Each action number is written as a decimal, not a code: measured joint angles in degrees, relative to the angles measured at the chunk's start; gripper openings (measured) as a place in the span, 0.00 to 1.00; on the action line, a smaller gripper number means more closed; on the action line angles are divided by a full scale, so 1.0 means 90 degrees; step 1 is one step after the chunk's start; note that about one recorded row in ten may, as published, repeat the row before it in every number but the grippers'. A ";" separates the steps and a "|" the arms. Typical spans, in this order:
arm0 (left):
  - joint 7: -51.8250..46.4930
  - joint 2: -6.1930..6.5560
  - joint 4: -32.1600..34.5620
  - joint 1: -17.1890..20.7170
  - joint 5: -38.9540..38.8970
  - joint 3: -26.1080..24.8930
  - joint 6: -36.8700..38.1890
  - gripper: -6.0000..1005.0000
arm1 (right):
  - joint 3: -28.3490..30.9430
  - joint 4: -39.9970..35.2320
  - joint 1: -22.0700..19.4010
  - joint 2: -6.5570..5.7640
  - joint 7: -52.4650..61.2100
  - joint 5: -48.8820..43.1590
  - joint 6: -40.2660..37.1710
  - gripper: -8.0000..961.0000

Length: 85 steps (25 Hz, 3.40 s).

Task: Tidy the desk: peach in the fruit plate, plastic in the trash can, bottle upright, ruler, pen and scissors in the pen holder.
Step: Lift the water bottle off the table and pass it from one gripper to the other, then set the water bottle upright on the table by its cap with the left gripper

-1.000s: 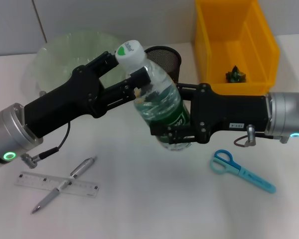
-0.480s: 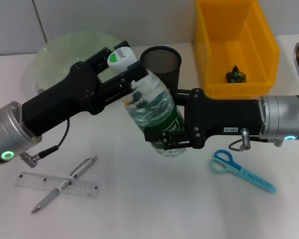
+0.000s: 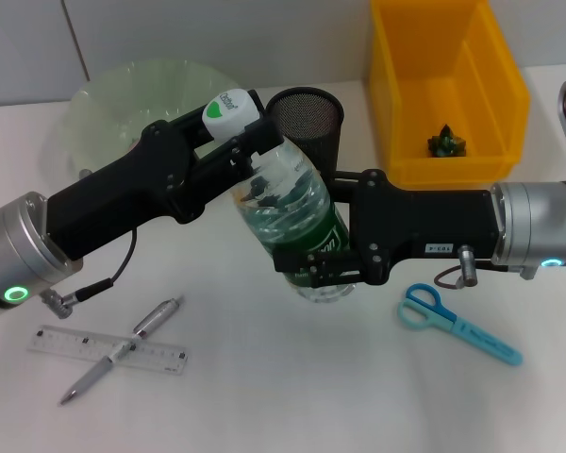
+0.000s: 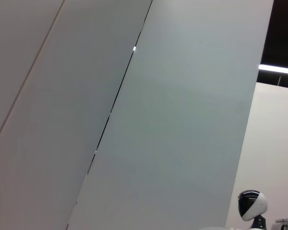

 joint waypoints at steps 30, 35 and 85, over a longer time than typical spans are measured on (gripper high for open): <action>0.0250 0.0059 0.0755 0.0429 -0.0049 -0.0151 -0.0363 0.44 | 0.0728 -0.0165 -0.0816 -0.0052 -0.0016 0.0286 -0.0046 0.88; 0.0681 0.0069 0.1145 0.0852 -0.0052 -0.0375 -0.0669 0.45 | 0.1145 -0.0140 -0.1149 -0.0073 -0.0009 0.0278 -0.0004 0.88; 0.2435 0.0004 0.0768 0.1042 -0.0068 -0.0615 -0.2675 0.47 | 0.1230 0.0026 -0.1094 -0.0069 0.0011 0.0019 0.0459 0.88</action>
